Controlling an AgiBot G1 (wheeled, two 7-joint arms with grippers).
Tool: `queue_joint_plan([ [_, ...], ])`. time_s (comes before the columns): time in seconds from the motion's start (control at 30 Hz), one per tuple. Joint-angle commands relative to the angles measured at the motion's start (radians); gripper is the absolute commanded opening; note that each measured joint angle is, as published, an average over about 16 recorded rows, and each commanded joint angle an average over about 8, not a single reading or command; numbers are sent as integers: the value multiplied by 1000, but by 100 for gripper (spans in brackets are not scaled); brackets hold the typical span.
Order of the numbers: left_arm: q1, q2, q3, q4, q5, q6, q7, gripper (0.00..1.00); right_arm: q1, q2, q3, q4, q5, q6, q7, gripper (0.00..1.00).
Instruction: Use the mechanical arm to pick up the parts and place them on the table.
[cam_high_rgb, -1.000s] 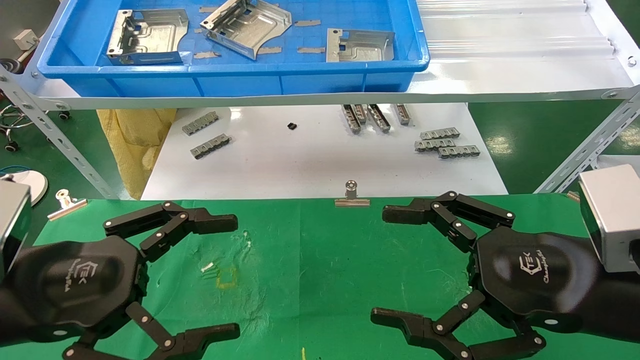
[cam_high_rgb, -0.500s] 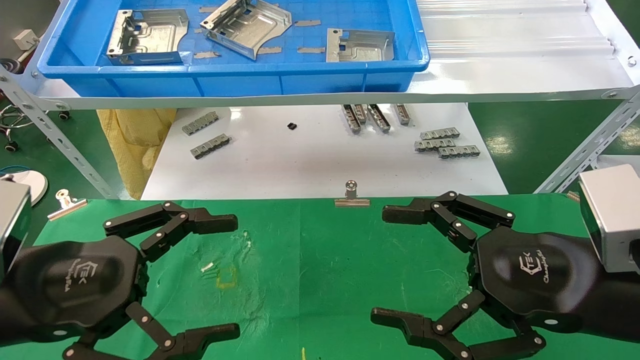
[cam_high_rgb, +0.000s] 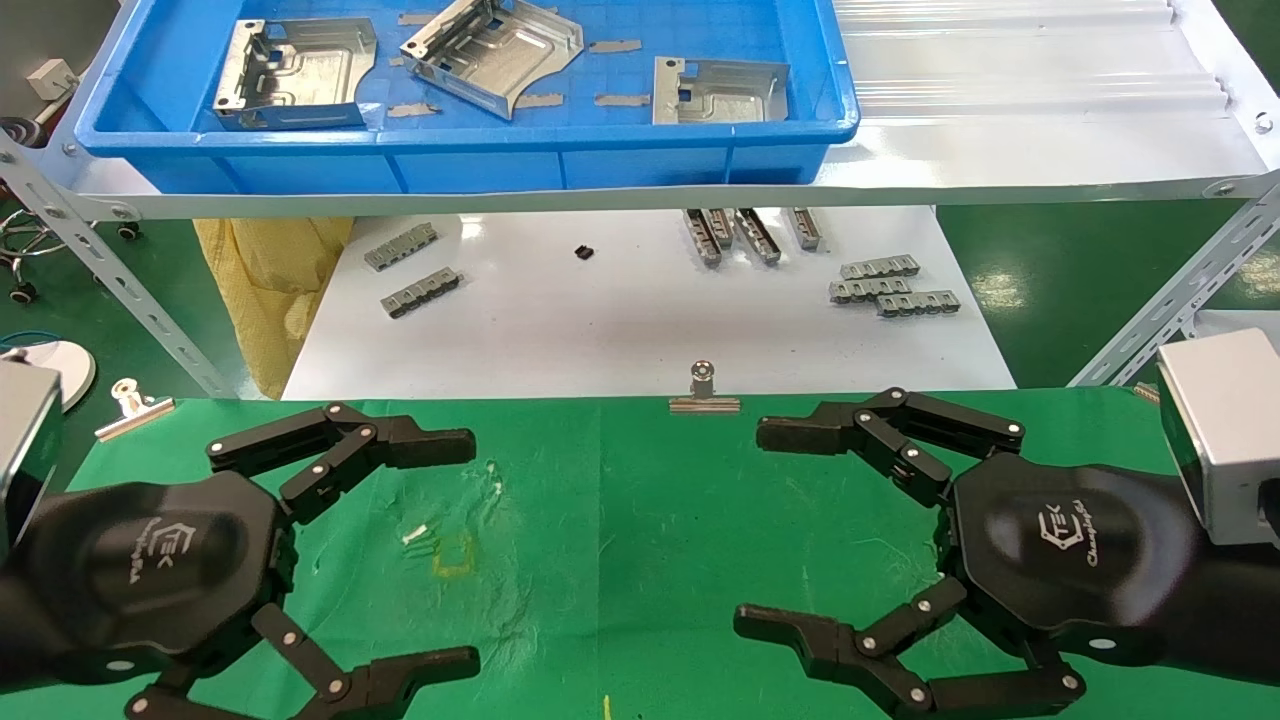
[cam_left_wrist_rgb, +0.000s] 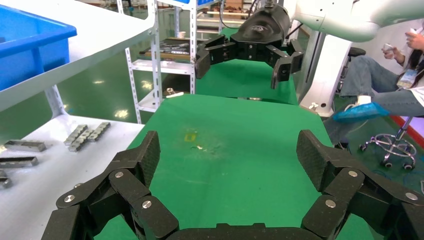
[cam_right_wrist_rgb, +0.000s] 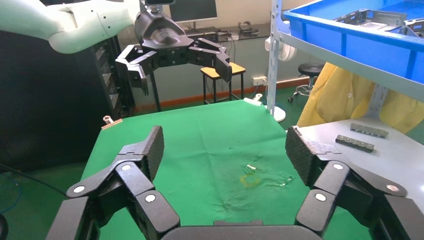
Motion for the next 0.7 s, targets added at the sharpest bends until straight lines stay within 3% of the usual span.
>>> queue_joint_plan([
  [0.03,0,0,0,0,0,0,0,100,0,0,0,0,0,0,0,0],
  [0.7,0,0,0,0,0,0,0,100,0,0,0,0,0,0,0,0],
])
